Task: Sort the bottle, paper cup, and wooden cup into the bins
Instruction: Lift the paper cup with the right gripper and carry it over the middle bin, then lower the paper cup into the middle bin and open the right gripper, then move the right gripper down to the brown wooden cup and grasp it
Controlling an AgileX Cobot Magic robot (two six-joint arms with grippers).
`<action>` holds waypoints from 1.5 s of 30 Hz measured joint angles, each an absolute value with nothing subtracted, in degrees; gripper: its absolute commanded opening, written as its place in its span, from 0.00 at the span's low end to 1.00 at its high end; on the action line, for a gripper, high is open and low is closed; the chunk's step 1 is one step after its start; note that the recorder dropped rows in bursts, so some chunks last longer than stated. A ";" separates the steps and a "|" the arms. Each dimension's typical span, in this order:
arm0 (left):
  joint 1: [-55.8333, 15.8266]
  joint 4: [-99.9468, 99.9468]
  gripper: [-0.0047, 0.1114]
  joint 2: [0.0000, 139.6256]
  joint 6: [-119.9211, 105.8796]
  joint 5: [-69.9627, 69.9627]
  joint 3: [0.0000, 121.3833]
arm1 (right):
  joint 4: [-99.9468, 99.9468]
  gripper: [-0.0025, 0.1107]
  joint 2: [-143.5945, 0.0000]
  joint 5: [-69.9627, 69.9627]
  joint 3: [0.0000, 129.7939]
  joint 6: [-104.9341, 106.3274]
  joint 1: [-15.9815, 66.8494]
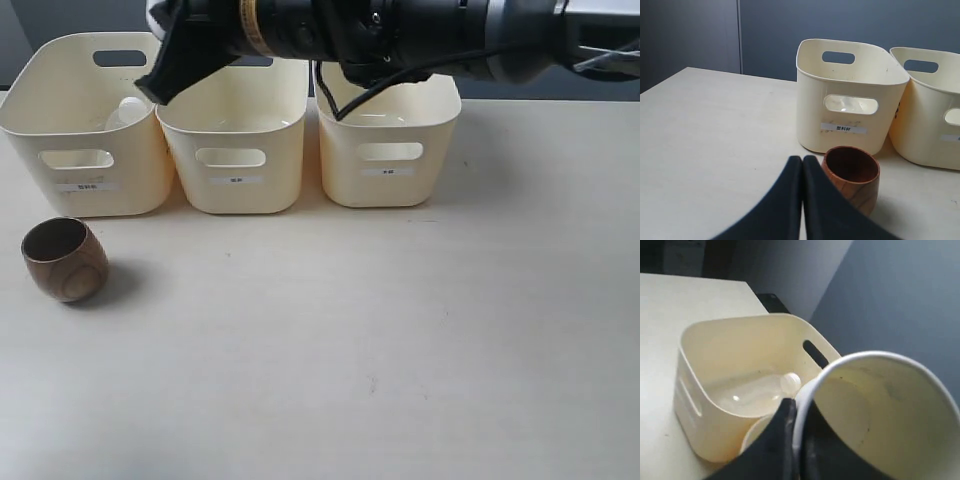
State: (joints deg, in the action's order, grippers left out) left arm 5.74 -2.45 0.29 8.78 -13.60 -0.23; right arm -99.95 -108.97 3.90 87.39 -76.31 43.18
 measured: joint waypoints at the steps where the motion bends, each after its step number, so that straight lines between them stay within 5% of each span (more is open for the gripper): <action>1: 5.74 -2.45 0.04 0.29 8.78 -13.60 -0.23 | -99.95 0.02 -110.09 3.90 87.73 -76.56 42.34; 22: 5.74 -2.45 0.04 0.29 8.78 -13.60 -0.23 | -99.85 0.03 -127.60 4.63 97.45 -85.33 37.36; 31: 5.74 -2.45 0.04 0.29 8.78 -13.60 -0.23 | -99.85 0.30 -127.72 6.84 97.45 -85.71 37.36; 45: 5.74 -2.45 0.04 0.29 8.78 -13.60 -0.23 | -99.85 0.31 -127.72 7.19 97.45 -86.81 37.36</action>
